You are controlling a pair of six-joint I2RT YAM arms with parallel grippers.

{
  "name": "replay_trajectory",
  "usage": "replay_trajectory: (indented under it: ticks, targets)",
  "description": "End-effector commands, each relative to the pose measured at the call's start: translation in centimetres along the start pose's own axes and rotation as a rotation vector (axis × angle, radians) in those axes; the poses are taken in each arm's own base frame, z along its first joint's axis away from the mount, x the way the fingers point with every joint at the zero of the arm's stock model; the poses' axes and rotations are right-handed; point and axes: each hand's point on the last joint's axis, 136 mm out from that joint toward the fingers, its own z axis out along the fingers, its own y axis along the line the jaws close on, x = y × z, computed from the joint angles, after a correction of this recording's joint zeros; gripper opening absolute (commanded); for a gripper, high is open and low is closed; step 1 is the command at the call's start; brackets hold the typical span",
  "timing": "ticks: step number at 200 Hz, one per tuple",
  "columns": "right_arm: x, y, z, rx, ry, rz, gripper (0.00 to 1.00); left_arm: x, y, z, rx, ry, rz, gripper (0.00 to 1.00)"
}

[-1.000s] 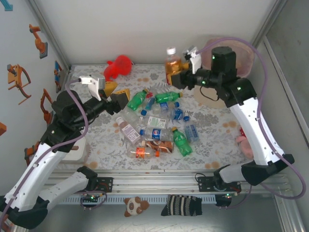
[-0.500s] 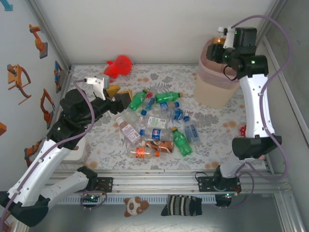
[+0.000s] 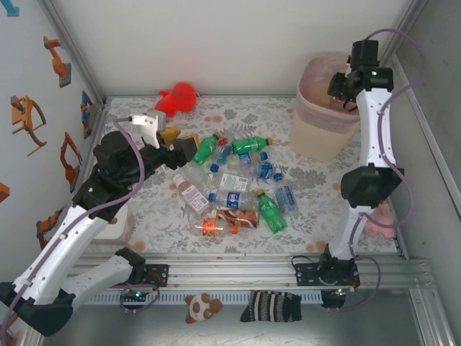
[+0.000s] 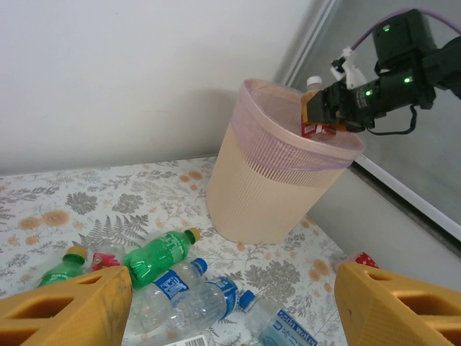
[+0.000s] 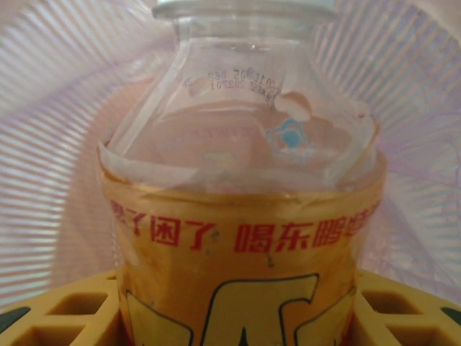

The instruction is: Put the plastic bottles in the bin

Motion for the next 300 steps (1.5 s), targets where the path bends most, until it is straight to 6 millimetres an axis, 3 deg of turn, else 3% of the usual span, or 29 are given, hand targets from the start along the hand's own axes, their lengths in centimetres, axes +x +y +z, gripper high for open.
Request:
replay_trajectory:
  ticks: [1,61,121,170,194,236,300]
  targets:
    - [1.4,-2.3,0.9,0.123,0.069,-0.033,0.51,0.8,0.7,0.4,-0.025,0.018,-0.01,0.74]
    - [5.0,-4.4,6.1,0.252,0.228,-0.068,0.51,2.3,1.8,1.7,-0.056,0.068,-0.017,0.74]
    - [8.4,-4.7,11.7,0.25,0.354,-0.065,0.52,3.3,2.3,2.7,-0.069,0.101,-0.039,0.74]
    - [10.4,-4.8,14.3,0.232,0.41,-0.043,0.55,3.9,2.7,3.0,-0.082,0.116,-0.061,0.73]
    - [10.3,-4.7,14.2,0.228,0.408,-0.038,0.64,4.3,3.0,3.2,-0.096,0.125,-0.07,0.73]
    - [9.1,-4.4,12.2,0.209,0.37,-0.027,0.73,4.6,3.4,3.4,-0.113,0.139,-0.084,0.73]
    - [5.8,-4.3,6.2,0.183,0.254,-0.004,0.74,5.4,4.7,3.6,-0.188,0.173,-0.124,0.73]
